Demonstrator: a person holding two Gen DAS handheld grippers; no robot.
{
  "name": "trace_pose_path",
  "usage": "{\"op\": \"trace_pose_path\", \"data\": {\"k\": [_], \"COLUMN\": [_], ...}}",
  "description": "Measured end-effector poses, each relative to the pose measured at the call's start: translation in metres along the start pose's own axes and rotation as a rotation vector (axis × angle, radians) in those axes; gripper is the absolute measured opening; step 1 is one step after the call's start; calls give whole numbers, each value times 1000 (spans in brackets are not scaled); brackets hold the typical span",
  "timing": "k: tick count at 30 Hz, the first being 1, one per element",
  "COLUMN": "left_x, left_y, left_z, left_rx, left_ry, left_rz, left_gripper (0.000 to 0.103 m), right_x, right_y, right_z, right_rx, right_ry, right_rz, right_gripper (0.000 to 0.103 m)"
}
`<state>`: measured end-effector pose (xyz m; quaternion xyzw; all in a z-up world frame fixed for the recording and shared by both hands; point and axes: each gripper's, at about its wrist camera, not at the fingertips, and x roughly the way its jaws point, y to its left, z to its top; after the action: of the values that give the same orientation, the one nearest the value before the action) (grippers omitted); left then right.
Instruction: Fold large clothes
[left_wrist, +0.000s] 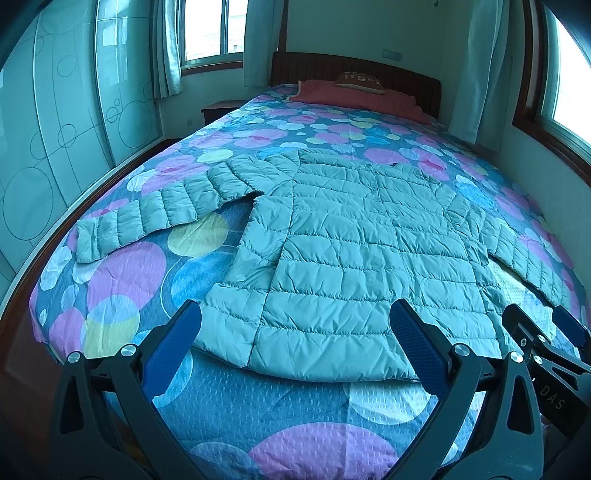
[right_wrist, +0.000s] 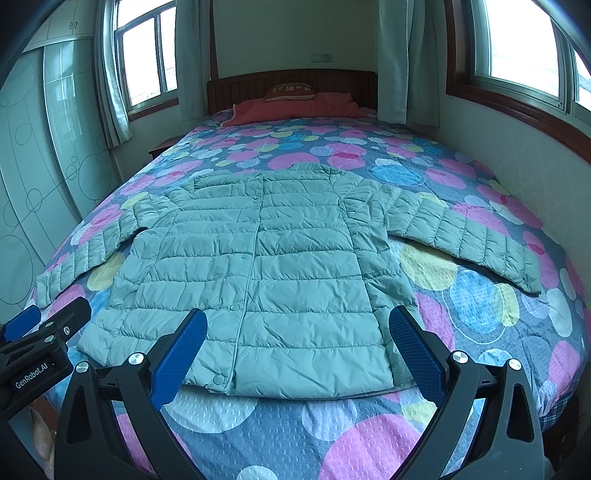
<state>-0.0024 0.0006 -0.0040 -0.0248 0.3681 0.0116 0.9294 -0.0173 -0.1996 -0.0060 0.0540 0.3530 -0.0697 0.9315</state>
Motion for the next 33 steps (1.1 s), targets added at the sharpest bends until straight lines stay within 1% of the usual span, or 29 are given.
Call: {"op": "trace_pose_path", "data": {"k": [33], "left_x": [4], "left_y": [1], "left_z": [-3], "left_rx": [1], "left_ry": [7], "left_rz": [1], "left_gripper": [101], "right_x": [1], "right_y": [0], "right_z": [0], "right_rx": [-1], "right_ry": [3], "right_rz": [0], "right_gripper": [98]}}
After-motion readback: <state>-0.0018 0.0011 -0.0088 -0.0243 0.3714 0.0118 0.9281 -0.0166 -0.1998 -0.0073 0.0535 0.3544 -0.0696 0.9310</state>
